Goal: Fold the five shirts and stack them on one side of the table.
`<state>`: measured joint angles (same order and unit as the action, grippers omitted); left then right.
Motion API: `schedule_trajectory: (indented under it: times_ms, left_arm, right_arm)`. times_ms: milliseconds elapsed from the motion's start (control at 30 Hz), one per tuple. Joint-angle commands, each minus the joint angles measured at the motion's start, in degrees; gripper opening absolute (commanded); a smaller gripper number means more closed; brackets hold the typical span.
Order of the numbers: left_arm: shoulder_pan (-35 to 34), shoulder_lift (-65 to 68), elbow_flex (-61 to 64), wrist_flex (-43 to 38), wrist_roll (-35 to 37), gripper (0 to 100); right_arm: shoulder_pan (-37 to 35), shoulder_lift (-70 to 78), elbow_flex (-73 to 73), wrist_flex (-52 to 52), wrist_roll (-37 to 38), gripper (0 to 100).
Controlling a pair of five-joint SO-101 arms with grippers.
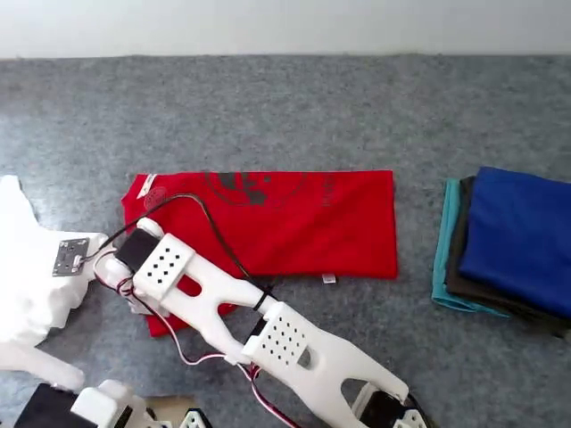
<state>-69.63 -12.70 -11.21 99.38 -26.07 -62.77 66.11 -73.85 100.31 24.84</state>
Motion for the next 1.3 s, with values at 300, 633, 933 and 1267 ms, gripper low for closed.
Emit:
schedule_trajectory:
  times_ms: [300, 633, 933, 1267]
  left_arm:
    - [0.00, -1.67, -2.07, 0.97, -0.35, 6]
    - [2.11, -1.67, -2.07, 0.97, -0.35, 6]
    - [3.34, -1.67, -2.07, 0.97, -0.35, 6]
    - [3.34, -1.67, -2.07, 0.88, -0.53, 6]
  right_arm:
    - [1.10, -1.54, -5.27, 2.15, 0.44, 1.9]
    - [6.99, -5.14, -10.90, 2.42, 0.44, 0.9]
    - [13.67, -6.02, -11.08, -1.89, 0.35, 0.9]
    - [12.88, -5.93, -11.08, -9.45, 0.88, 0.9]
